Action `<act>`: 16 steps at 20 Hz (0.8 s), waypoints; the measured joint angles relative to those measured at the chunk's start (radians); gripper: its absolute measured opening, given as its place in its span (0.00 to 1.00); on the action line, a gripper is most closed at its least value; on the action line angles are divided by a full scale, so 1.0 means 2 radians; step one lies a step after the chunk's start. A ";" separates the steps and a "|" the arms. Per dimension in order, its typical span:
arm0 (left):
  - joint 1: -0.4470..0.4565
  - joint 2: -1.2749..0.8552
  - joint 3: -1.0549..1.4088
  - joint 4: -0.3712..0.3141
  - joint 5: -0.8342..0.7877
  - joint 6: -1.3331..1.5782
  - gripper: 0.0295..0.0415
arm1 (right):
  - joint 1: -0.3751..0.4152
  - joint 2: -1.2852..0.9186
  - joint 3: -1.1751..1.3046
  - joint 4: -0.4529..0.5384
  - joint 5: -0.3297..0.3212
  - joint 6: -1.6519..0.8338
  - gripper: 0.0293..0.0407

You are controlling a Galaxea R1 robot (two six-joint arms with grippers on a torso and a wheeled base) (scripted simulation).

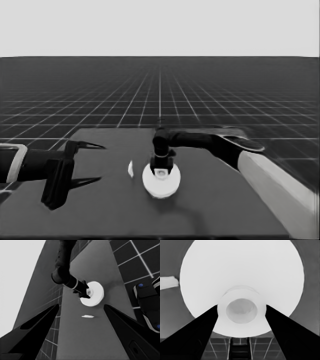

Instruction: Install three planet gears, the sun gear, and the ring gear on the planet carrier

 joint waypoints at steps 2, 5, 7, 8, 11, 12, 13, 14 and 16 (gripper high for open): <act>0.000 0.000 0.000 0.000 0.000 0.000 0.75 | -0.003 0.001 -0.003 -0.004 0.001 -0.002 0.49; 0.000 0.000 0.000 0.000 0.000 0.000 0.75 | -0.004 0.001 -0.004 -0.005 0.002 -0.002 0.49; 0.000 0.000 0.000 0.000 0.000 0.000 0.75 | -0.006 0.001 -0.004 -0.005 0.002 0.000 0.49; 0.000 0.000 0.000 0.000 0.000 0.000 0.75 | -0.005 0.002 -0.003 -0.005 0.002 0.002 0.49; 0.000 0.000 0.000 0.000 0.000 0.000 0.75 | -0.006 0.002 -0.003 -0.005 0.002 0.014 0.49; 0.000 0.000 0.000 0.000 0.000 0.000 0.75 | -0.006 0.002 -0.003 -0.005 0.002 0.018 0.49; 0.000 0.000 0.000 0.000 0.000 0.000 0.75 | -0.006 0.002 -0.003 -0.005 0.002 0.022 0.49; 0.000 0.000 0.000 0.000 0.000 0.000 0.75 | -0.006 0.002 -0.003 -0.005 0.002 0.026 0.49; 0.000 0.000 0.000 0.000 0.000 0.000 0.75 | -0.006 0.002 -0.003 -0.005 0.002 0.035 0.49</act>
